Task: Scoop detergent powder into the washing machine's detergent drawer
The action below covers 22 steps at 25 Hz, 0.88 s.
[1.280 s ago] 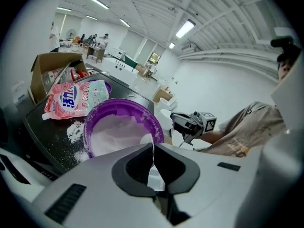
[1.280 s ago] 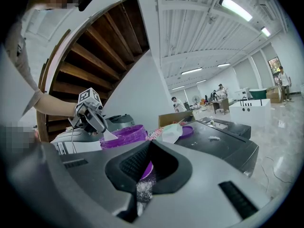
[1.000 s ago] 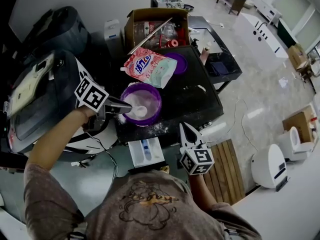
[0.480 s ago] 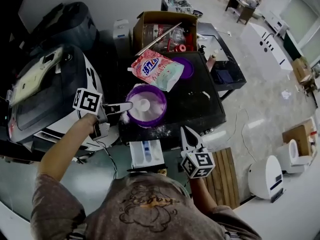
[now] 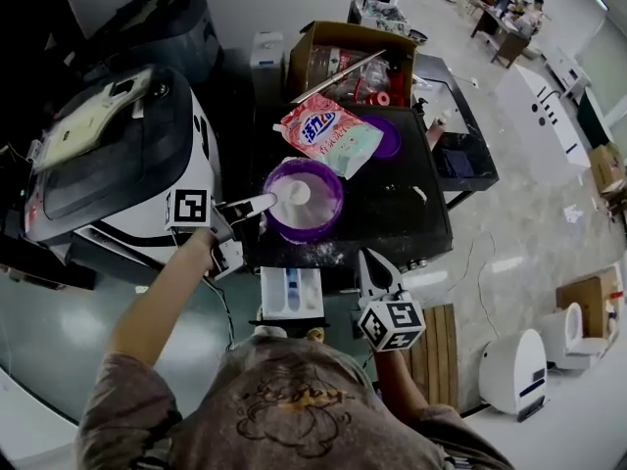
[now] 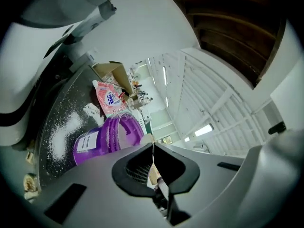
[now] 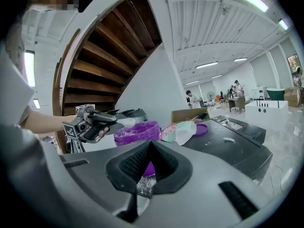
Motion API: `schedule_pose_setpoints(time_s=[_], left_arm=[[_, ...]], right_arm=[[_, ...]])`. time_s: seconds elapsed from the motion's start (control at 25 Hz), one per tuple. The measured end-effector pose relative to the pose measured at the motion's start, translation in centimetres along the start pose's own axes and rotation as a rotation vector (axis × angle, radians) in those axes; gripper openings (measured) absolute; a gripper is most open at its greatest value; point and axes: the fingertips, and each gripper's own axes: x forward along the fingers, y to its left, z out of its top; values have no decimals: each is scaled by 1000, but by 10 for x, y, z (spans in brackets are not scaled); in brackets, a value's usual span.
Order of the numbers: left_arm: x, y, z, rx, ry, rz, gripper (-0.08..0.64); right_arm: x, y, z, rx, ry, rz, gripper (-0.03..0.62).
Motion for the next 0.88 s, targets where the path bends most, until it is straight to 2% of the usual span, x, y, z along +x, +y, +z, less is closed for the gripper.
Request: schedule_pose_setpoints(time_s=[0.24,0.56,0.88], left_arm=[[-4,2,-17,-74,-83,-25,23],[-24,-4,-32,-75,-145,-48,23],[-50,-16,-45,-55,-150,-70,23]], right_arm=[[-7,-3,-8,-21,21,38,-8],[-12,3,-17,-39,31,74,-8],[-18,31,-15,-48,19,78,-8]])
